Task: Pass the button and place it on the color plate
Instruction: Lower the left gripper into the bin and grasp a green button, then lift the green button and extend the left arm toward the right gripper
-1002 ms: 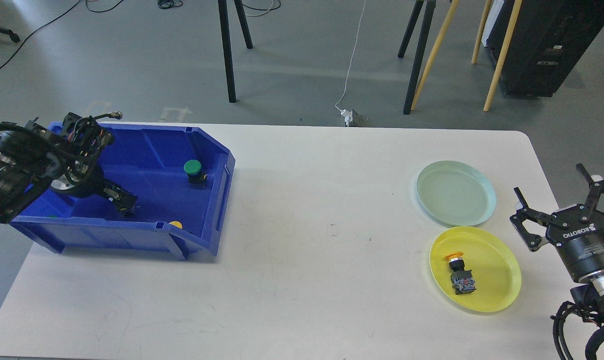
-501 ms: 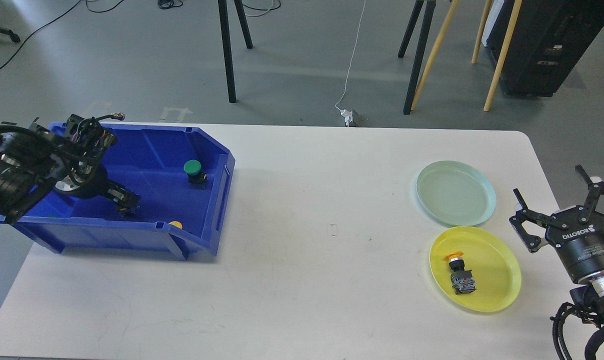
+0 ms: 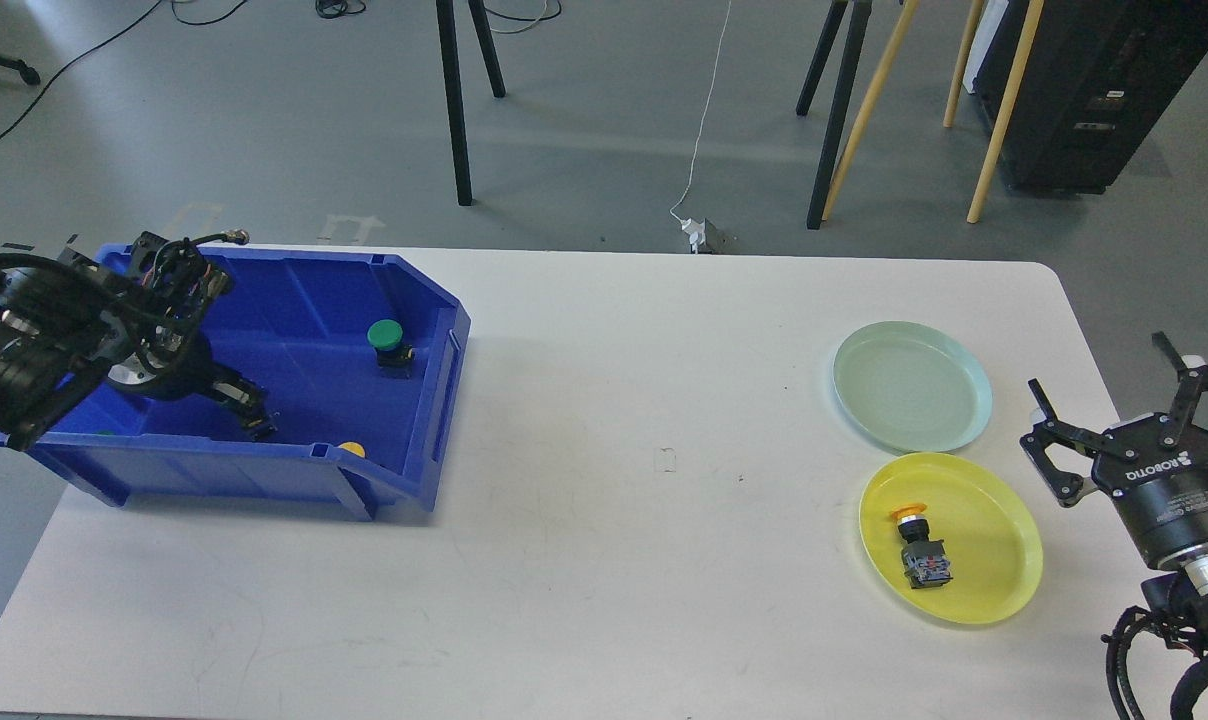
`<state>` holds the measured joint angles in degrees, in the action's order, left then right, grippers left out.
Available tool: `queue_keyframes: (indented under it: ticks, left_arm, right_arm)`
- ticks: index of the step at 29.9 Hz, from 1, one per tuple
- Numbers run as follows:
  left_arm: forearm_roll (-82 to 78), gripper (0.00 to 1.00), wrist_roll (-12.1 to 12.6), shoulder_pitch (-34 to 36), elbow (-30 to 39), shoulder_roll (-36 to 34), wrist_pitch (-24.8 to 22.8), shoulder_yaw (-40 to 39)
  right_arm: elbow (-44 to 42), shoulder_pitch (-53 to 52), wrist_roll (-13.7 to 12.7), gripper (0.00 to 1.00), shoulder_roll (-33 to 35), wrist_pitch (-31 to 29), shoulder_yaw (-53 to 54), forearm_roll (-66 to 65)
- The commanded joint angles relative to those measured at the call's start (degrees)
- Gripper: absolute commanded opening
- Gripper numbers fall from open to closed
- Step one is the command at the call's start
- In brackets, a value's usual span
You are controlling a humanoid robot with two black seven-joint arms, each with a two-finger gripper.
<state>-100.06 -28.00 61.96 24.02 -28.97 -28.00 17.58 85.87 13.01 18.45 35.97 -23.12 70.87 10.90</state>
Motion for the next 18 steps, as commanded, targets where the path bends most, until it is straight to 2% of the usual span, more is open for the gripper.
queue_keyframes:
  ticks: [1,6,10,15,18]
  left_arm:
    - [0.1,0.18,0.0,-0.1,0.1,-0.1,0.0,0.0]
    - [0.3,0.14,0.0,0.9,1.0,-0.2,0.0,-0.8]
    - [1.0,0.14,0.0,5.2,5.8,-2.8,0.0,-1.1]
    - [4.9,0.14,0.0,10.4,19.2,-10.1,0.0,-6.8]
    - [6.4,0.14,0.0,11.8,27.6,-14.3,0.0,-13.6]
  right_arm:
    - [0.0,0.0,0.1,1.0,0.0,0.0,0.0,0.0]
    - [0.0,0.0,0.1,1.0,0.0,0.0,0.1,0.0]
    - [0.0,-0.1,0.1,1.0,0.0,0.0,0.4,-0.1]
    - [-0.1,-0.4,0.1,1.0,0.2,0.1,0.8,-0.2]
    - [-0.2,-0.7,0.1,1.0,0.7,0.1,0.9,-0.2]
